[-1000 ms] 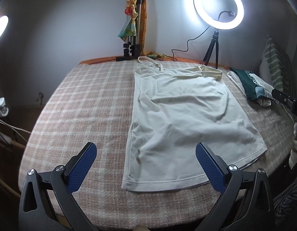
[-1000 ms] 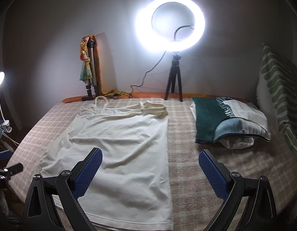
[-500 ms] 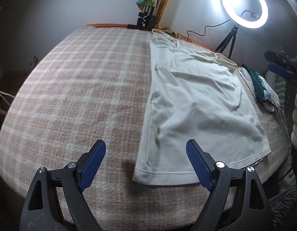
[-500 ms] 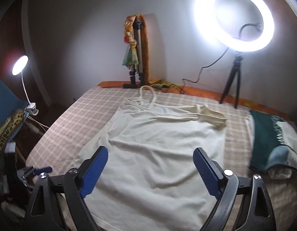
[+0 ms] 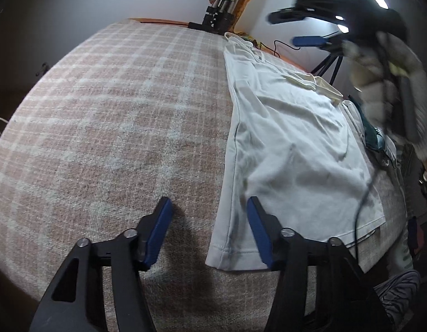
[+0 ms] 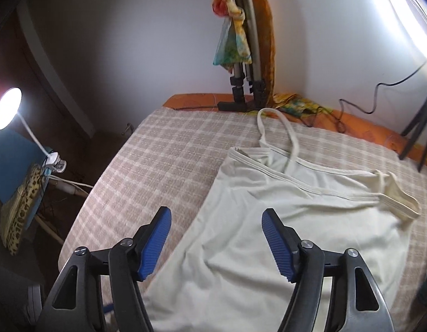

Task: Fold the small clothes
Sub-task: 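Grasp the camisole's side edge with the left tool while the right tool grasps the strap neckline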

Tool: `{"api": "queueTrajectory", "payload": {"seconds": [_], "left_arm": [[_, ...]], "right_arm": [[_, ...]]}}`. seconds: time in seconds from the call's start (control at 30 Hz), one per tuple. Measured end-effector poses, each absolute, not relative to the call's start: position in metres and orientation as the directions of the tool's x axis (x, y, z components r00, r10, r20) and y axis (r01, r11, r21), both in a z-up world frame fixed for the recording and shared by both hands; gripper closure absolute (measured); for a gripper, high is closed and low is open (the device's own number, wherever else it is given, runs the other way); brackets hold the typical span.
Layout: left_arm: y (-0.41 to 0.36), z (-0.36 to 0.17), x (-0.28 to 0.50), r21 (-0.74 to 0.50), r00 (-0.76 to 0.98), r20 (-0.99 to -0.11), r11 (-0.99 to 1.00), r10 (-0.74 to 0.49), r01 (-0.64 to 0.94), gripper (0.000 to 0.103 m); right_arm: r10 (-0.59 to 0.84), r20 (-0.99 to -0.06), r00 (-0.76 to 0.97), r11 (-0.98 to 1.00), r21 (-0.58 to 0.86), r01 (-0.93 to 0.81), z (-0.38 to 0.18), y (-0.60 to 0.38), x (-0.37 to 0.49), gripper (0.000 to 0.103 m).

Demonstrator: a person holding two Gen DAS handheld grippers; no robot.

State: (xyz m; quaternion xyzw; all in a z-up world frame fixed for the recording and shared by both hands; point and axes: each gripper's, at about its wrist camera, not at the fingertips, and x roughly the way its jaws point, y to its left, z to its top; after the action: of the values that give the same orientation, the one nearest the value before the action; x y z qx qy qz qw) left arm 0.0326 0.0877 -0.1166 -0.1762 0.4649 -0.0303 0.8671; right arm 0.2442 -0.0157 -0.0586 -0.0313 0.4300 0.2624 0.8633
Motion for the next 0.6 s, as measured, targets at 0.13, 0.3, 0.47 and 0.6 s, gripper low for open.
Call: {"api": "queueTrajectory", "payload": {"seconds": [0.13,0.3,0.47,0.6], "left_arm": [[0.089,-0.118,0.036,-0.376,0.565,-0.783,0.922,-0.261,-0.095,0.069],[0.094,-0.121,0.042,-0.434,0.559,-0.767,0.896,-0.316,-0.088,0.086],[0.096,-0.125,0.044,-0.477,0.553,-0.751,0.876,-0.361,-0.076,0.095],[0.097,-0.126,0.045,-0.494,0.551,-0.742,0.867,-0.382,-0.065,0.098]], "right_arm": [[0.395,-0.803,0.447,0.871,0.173,-0.459,-0.077,0.015,0.283,0.047],[0.311,-0.847,0.432,0.895,0.109,-0.432,-0.099,0.043,0.312,0.050],[0.235,-0.875,0.422,0.908,0.043,-0.417,-0.114,0.060,0.332,0.057],[0.155,-0.887,0.435,0.910,-0.042,-0.412,-0.123,0.071,0.340,0.067]]}}
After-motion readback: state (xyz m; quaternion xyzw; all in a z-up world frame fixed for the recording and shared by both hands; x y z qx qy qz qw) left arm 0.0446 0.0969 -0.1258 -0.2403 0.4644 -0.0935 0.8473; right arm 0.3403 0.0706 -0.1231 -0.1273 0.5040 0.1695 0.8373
